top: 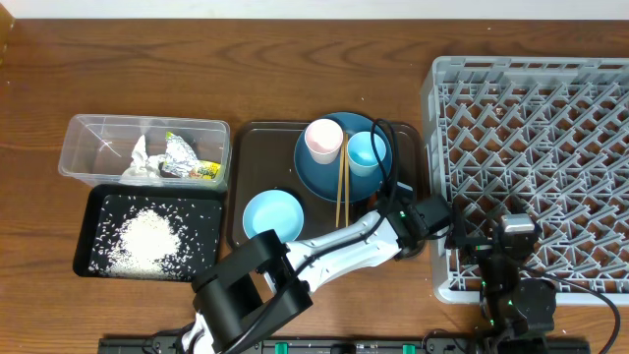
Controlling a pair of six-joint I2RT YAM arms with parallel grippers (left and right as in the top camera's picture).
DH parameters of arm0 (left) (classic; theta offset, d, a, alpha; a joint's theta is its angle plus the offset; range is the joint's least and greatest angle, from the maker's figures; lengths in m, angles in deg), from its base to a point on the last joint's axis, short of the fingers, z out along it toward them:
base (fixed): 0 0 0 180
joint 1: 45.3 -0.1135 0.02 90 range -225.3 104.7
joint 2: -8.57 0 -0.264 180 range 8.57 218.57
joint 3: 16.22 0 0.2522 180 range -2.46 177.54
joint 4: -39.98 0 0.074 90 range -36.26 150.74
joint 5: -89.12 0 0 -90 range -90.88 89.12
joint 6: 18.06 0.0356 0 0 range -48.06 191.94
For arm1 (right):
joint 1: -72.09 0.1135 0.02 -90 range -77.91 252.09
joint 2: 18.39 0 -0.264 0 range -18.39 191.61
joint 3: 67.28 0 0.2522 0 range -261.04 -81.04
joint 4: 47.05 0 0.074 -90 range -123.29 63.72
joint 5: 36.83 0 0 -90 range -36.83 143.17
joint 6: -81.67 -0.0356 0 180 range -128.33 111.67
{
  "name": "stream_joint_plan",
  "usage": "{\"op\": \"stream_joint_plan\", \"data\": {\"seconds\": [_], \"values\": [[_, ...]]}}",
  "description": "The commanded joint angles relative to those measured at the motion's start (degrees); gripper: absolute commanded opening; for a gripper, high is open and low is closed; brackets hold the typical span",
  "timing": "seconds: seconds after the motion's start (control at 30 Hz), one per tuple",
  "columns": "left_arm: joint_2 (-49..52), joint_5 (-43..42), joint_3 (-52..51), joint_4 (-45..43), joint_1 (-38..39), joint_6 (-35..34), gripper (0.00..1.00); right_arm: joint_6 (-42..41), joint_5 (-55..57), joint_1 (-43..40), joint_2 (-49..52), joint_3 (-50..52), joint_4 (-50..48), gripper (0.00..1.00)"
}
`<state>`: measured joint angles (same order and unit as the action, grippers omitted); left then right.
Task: Sort waste into correct bins and load items into the dishwasher rack
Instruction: 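Move left gripper to the orange carrot and grasp it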
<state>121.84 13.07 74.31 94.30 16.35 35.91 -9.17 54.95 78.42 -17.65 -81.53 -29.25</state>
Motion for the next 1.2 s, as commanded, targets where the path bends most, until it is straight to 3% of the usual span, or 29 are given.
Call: {"op": "stream_joint_plan", "data": {"seconds": [0.0,0.73,1.17], "values": [[1.88,0.70,0.31,-0.39,-0.11,-0.28,0.40,-0.37,0.33,-0.46,-0.02,0.17,0.04,0.99],[1.95,0.90,0.17,-1.03,-0.37,-0.28,0.40,-0.37,0.33,-0.46,-0.02,0.17,0.07,0.99],[-6.38,-0.81,0.20,-1.03,-0.39,-0.02,0.40,-0.37,0.33,-0.46,-0.02,0.17,0.07,0.99]]}}
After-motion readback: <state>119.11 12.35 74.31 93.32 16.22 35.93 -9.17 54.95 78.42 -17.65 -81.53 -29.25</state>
